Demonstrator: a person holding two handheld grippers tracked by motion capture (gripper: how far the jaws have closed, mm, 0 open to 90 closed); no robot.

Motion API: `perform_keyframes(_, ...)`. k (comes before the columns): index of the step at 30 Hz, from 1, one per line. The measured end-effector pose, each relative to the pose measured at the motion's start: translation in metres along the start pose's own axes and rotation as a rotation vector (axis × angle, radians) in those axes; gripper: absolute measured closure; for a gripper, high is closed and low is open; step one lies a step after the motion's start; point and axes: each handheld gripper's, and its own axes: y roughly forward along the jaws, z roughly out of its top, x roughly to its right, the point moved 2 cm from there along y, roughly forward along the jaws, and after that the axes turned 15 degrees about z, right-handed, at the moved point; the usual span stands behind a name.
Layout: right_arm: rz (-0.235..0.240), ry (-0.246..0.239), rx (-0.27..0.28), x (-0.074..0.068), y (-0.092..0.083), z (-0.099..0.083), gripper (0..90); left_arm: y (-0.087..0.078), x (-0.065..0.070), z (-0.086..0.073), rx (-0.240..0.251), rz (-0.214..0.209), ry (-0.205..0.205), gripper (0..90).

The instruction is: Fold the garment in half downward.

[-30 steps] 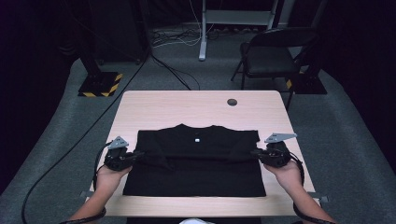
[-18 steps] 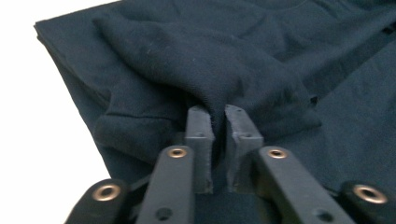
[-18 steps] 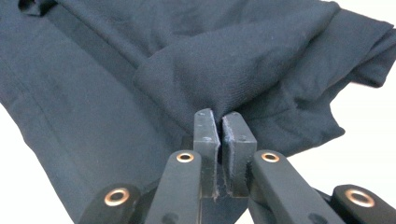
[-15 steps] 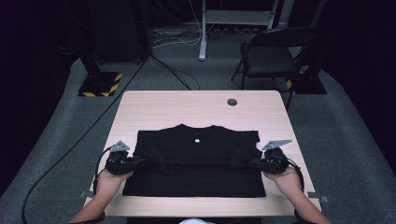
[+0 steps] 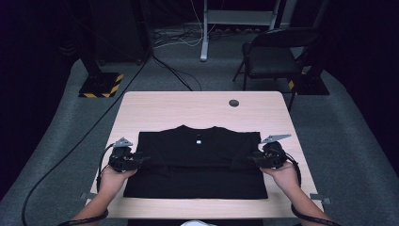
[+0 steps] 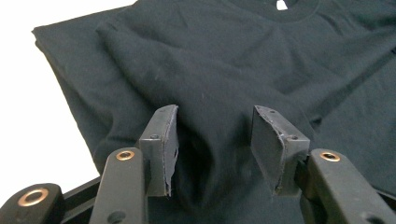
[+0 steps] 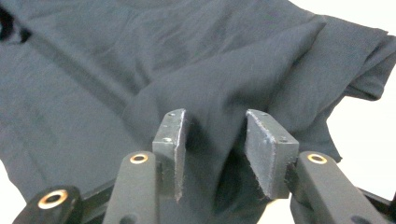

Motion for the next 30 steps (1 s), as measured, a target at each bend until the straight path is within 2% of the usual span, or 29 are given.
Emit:
perform_keyframes(4, -0.007, 0.029, 0.011, 0.009, 0.007, 0.007, 55.8, 0.011, -0.001, 0.006, -0.015, 0.004, -0.017, 51.2)
perform_keyframes(8, -0.037, 0.048, -0.007, 0.016, 0.012, 0.011, 55.7, 0.021, -0.002, 0.01, -0.034, 0.009, -0.023, 51.9)
perform_keyframes(9, -0.04, 0.052, -0.012, 0.017, 0.013, 0.011, 58.3, 0.023, -0.002, 0.01, -0.037, 0.011, -0.024, 52.7)
perform_keyframes(12, -0.027, 0.02, -0.023, 0.017, 0.017, 0.011, 71.5, 0.023, -0.001, 0.01, -0.019, 0.015, -0.023, 57.7)
perform_keyframes(15, -0.021, -0.014, -0.021, 0.012, 0.016, 0.01, 80.6, 0.02, 0.0, 0.01, 0.009, 0.01, -0.012, 66.4)
perform_keyframes(18, -0.022, -0.017, -0.01, 0.01, 0.013, 0.009, 82.4, 0.015, 0.0, 0.01, 0.028, 0.005, -0.007, 72.9)
perform_keyframes(21, -0.018, -0.023, 0.01, 0.007, 0.009, 0.01, 83.6, 0.013, 0.002, 0.01, 0.035, 0.008, 0.017, 80.0)
perform_keyframes(25, -0.009, -0.046, 0.035, 0.0, 0.004, 0.01, 84.4, 0.008, 0.005, 0.009, 0.054, 0.007, 0.03, 83.3)
perform_keyframes(30, 0.009, -0.067, 0.047, -0.01, -0.005, 0.005, 84.8, -0.009, 0.008, 0.01, 0.096, 0.0, 0.043, 84.0)
